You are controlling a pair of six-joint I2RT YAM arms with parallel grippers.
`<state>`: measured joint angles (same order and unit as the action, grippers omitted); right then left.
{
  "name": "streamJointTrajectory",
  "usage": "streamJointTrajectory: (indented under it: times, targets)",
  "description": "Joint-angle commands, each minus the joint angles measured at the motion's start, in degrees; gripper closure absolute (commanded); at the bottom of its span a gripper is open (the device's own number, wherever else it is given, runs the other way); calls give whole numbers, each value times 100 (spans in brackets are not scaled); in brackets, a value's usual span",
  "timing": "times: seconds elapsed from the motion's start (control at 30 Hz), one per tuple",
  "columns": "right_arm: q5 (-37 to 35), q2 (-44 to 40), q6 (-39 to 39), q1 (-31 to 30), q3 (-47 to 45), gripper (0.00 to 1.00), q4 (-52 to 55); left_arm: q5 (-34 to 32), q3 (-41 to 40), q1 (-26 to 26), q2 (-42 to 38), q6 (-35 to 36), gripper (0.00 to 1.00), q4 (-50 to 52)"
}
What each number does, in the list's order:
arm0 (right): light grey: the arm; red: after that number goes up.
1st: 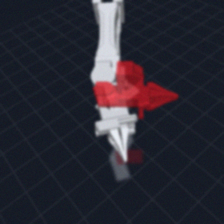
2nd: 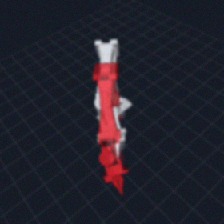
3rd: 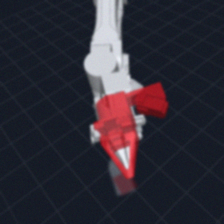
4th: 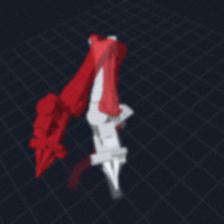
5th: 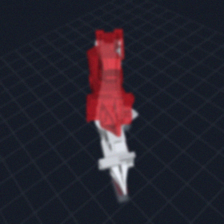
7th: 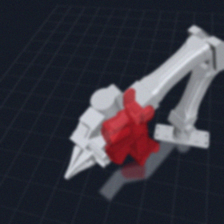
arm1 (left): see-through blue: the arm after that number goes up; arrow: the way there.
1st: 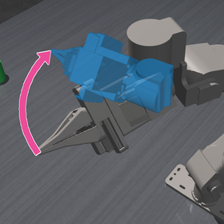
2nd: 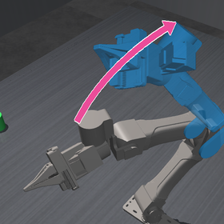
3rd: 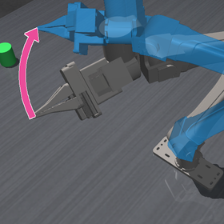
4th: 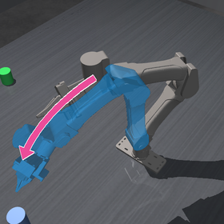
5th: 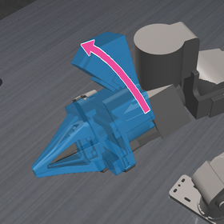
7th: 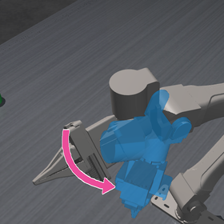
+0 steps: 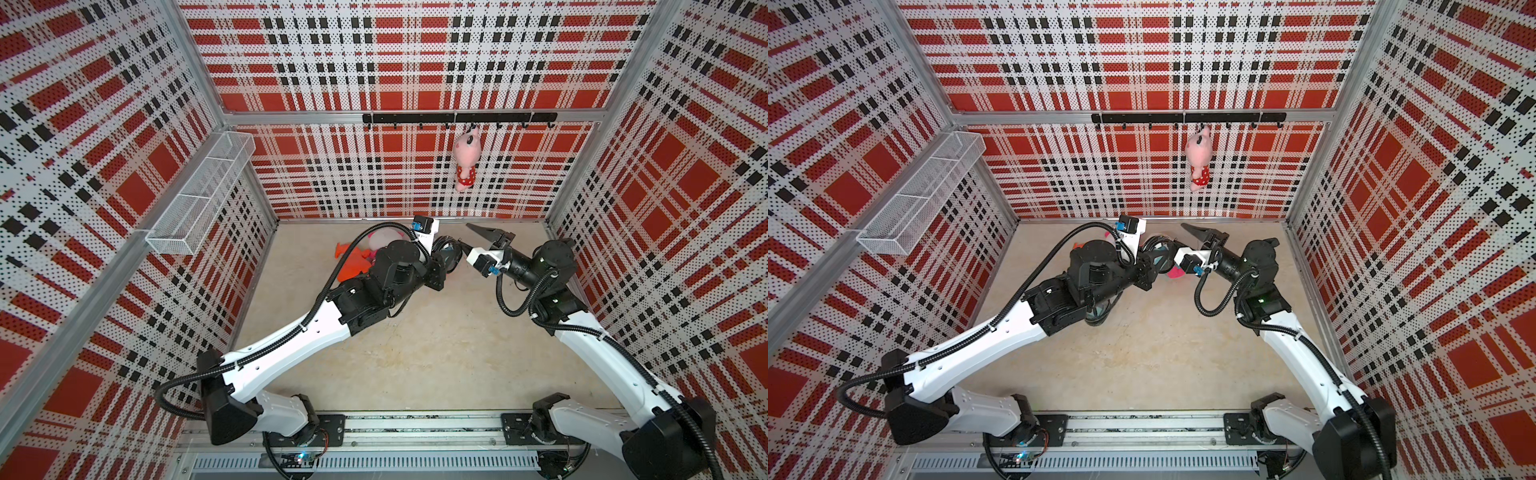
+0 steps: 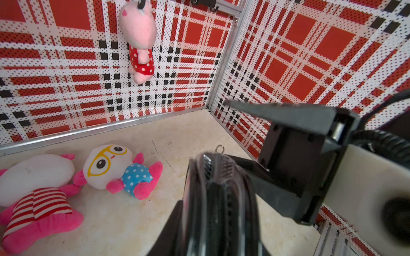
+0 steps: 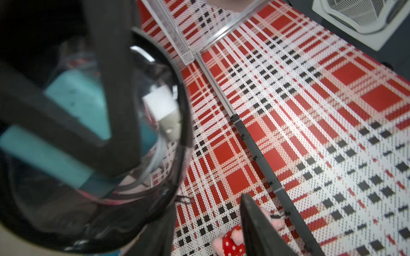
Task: Pack away charging kits
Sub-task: Zip the zipper on the storage bag, then place the storage bag at the center of the board.
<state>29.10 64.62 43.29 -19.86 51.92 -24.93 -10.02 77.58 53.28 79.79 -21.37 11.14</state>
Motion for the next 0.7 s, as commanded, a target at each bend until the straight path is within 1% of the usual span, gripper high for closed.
streamJointTrajectory:
  times: [0.0, 0.07, 0.13, 0.2, 0.27, 0.33, 0.37, 0.43, 0.5, 0.53, 0.6, 0.67]
  targets:
    - [-857, -206, -2224, -194, 131, 0, -1228, 254, -718, -332, 451, -682, 100, -750]
    - [-1576, -355, -2856, -198, 156, 0, -517, 71, -1161, -434, 496, -1216, 100, -1504]
    - [-2306, -607, -3649, -196, -64, 0, -30, -127, -1707, -433, 588, -1855, 100, -2550]
    - [-2753, -929, -4458, -201, -537, 0, 261, -297, -2038, -328, 865, -2502, 100, -3275]
    - [-2908, -1274, -4939, -194, -1081, 0, 371, -608, -2208, -155, 1253, -3264, 100, -3694]
    - [-3001, -1625, -5159, -194, -1634, 0, 380, -777, -2424, -4, 1702, -3914, 100, -4403]
    - [-3183, -1768, -5254, -194, -1841, 0, 393, -819, -2465, 38, 1888, -4189, 100, -4613]
    - [-3948, -2026, -5518, -190, -2180, 0, 697, -923, -2572, 94, 2259, -4678, 100, -5013]
    - [-5016, -2049, -5938, -142, -2323, 0, 1088, -1001, -2730, 117, 2544, -5099, 100, -5401]
    - [-5185, -1969, -6102, -2, -2344, 0, 1255, -1039, -2830, 138, 2670, -5270, 100, -5609]
    - [-4965, -1689, -6165, 283, -2386, 0, 1291, -1183, -2957, 186, 2798, -5479, 100, -5768]
    - [-5033, -1275, -6014, 351, -2528, 0, 945, -1295, -2990, 218, 2852, -5508, 100, -5753]
